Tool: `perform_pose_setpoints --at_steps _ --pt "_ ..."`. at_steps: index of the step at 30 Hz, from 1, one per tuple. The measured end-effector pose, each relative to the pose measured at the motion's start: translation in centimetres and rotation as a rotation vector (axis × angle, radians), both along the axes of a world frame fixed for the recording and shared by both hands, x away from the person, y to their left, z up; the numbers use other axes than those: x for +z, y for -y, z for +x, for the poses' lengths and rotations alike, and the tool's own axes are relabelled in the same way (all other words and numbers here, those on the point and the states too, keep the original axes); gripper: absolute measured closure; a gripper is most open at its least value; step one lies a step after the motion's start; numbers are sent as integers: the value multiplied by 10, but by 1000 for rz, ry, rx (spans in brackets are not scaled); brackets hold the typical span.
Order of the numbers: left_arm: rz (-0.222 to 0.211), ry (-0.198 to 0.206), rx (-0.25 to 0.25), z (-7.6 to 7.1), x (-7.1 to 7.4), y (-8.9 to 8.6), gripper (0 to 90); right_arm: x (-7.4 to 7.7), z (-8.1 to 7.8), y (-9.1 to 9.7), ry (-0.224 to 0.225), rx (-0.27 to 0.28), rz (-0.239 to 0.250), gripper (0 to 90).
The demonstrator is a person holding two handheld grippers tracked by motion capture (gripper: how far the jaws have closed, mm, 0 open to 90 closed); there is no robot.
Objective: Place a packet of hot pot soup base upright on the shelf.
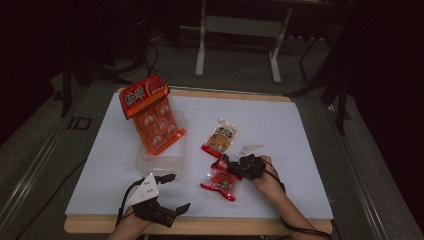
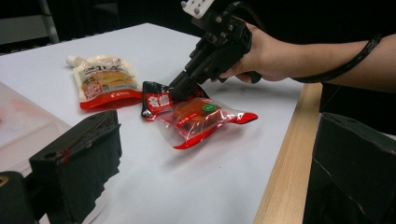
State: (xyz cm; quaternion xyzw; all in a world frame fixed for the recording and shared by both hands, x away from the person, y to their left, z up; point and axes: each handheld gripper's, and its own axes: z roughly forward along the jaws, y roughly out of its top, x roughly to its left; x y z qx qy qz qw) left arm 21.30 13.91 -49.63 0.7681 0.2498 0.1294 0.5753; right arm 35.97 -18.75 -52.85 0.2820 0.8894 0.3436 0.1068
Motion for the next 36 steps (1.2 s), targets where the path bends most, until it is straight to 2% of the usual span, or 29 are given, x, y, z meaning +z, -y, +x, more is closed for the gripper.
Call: perform_pose_setpoints --at_steps 5,16,17,22,26,27,36 --pt "-1 -7 3 0 1 -2 17 8 -4 -2 37 3 0 847" --pt "-19 2 19 0 2 -3 17 28 -16 -2 80 47 38 867" --pt "-22 1 17 0 2 -4 17 36 -20 -1 97 55 53 874" --pt "-26 -10 14 0 3 -4 17 48 -26 0 125 72 74 876" --pt "-22 -8 11 0 3 -3 17 56 -33 -1 160 87 64 878" --pt "-21 -8 9 0 4 -2 17 64 -40 -2 181 107 76 881" --pt "-35 -16 5 1 7 -3 18 88 -58 0 222 147 127 890"
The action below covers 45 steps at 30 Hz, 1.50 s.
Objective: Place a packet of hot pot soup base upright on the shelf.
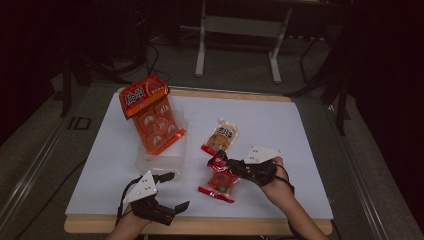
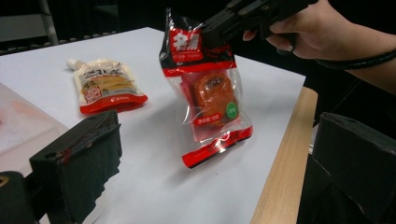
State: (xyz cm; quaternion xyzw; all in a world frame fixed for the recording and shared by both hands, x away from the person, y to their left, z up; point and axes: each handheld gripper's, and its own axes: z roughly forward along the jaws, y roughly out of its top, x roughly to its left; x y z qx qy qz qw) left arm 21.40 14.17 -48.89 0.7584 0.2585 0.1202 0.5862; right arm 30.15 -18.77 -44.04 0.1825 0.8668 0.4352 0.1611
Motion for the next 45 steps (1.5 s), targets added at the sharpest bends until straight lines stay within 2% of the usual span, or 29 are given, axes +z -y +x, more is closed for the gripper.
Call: perform_pose_setpoints --at_steps 6,13,22,27,33,35,36,39,44,45 --pt "1 8 9 1 7 -1 18 11 -10 1 30 20 8 891" --pt "3 23 -8 5 19 3 18 21 -18 4 52 36 35 891" --pt "3 46 -37 16 38 14 18 27 -29 3 76 56 34 890" --pt "22 45 -39 23 46 19 32 30 -34 2 84 68 40 890" --pt "4 27 -61 33 55 23 59 31 -38 0 93 81 43 890" --pt "10 26 -71 36 58 24 146 31 -39 -2 98 89 44 890" --pt "17 18 -82 38 59 26 150 31 -40 -3 101 88 41 890" --pt "44 38 -93 40 62 32 228 31 -41 -5 102 98 40 890" --pt "51 28 -114 49 65 41 338 31 -42 -8 99 109 42 890" --pt "53 26 -121 50 65 43 384 31 -43 -9 100 116 40 890"
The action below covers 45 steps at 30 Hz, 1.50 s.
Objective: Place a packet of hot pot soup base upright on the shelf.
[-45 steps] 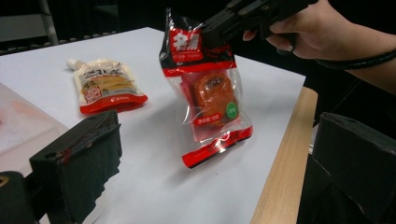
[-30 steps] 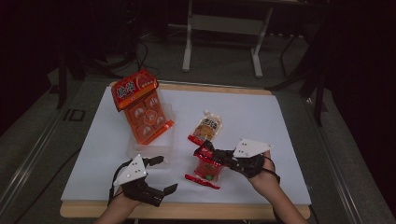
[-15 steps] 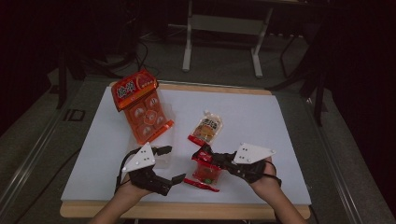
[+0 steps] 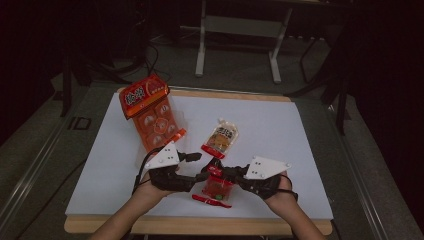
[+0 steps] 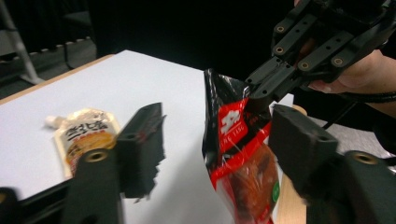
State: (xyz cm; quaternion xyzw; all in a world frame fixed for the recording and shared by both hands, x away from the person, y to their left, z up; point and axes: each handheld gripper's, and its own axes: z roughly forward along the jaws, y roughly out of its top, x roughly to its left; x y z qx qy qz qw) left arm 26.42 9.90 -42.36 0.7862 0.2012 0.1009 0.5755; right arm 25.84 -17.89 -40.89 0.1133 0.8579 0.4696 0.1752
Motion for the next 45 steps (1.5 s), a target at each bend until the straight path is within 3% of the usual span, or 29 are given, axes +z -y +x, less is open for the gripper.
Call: perform_pose_setpoints --at_steps 5,8,11,15,23,26,34,39,45 --pt "18 -1 -49 6 3 8 458 0 -2 -2 6 8 -8 889" --pt "44 -2 -58 7 3 12 498 1 -1 -1 3 9 -7 889" --pt "40 -13 -64 10 2 13 537 1 -1 -1 2 12 -3 889" --pt "46 -24 -86 11 0 15 659 1 -1 -3 0 18 -3 888" --pt "87 -22 -106 11 1 16 734 -2 0 -4 0 19 -10 888" --pt "77 -23 -107 11 2 16 845 -3 0 -4 5 10 -14 887" --pt "54 -2 -103 9 6 15 878 0 1 -3 11 3 19 866" --pt "36 7 -120 9 11 12 885 2 2 0 -2 10 57 796" --pt "38 43 -105 6 14 12 887 6 2 4 25 -5 89 697"
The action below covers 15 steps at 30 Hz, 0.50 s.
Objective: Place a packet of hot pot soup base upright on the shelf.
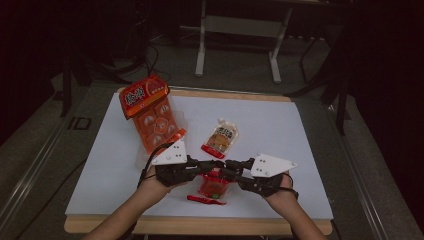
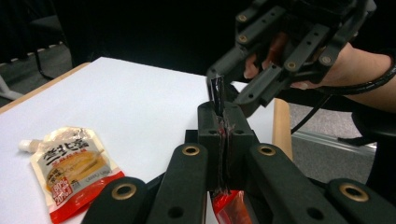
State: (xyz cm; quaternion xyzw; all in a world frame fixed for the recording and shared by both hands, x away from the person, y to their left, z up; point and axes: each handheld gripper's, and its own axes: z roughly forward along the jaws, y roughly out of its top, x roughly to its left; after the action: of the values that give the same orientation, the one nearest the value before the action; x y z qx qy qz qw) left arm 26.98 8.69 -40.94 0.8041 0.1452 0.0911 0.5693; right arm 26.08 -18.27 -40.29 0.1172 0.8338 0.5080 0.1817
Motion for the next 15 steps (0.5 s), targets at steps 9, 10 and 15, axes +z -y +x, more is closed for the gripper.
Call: perform_pose_setpoints --at_steps 9,10,15 --pt "-37 15 12 0 6 -6 888 9 1 12 1 -50 77 572" --pt "-36 25 19 0 7 -8 887 10 2 15 -8 -54 88 559" --pt "-59 36 46 2 13 -16 887 11 5 28 -17 -100 153 367"
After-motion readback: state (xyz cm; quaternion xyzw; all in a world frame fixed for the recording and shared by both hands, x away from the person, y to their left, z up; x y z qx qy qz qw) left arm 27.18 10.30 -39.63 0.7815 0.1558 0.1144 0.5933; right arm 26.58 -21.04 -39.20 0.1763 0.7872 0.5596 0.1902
